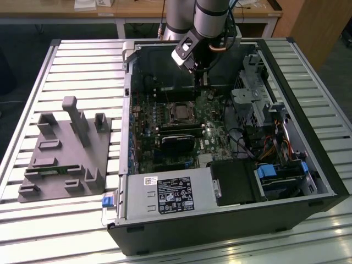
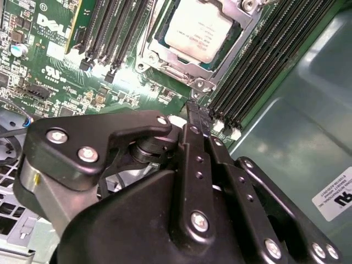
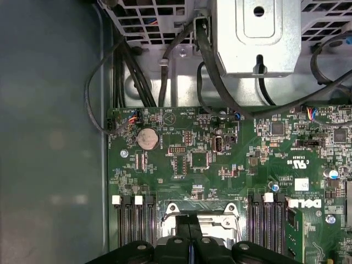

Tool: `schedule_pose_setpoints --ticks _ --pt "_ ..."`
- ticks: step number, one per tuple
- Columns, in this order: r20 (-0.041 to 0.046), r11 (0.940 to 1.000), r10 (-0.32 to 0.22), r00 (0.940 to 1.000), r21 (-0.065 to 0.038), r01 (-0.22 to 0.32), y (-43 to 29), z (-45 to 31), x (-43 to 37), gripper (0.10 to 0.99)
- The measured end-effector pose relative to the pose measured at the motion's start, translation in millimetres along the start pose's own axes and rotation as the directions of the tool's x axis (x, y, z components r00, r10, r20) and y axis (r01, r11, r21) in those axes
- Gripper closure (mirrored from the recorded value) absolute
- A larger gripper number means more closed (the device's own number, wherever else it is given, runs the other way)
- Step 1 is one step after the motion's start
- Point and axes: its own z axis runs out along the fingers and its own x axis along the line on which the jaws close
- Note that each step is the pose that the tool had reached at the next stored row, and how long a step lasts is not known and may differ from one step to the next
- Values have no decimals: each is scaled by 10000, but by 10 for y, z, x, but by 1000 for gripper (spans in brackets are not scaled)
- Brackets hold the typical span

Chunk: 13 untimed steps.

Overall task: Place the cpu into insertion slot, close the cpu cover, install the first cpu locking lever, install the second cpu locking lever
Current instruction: 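Close the cpu cover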

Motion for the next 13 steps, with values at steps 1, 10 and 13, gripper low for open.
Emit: schedule_pose_setpoints --ticks 1,10,13 --pt "0 10000 1 10000 0 -1 -3 0 0 980" --pt "-5 10000 1 10000 -3 -1 -159 9 -34 980" --pt "-9 10000 0 10000 -3 0 -218 23 -55 980"
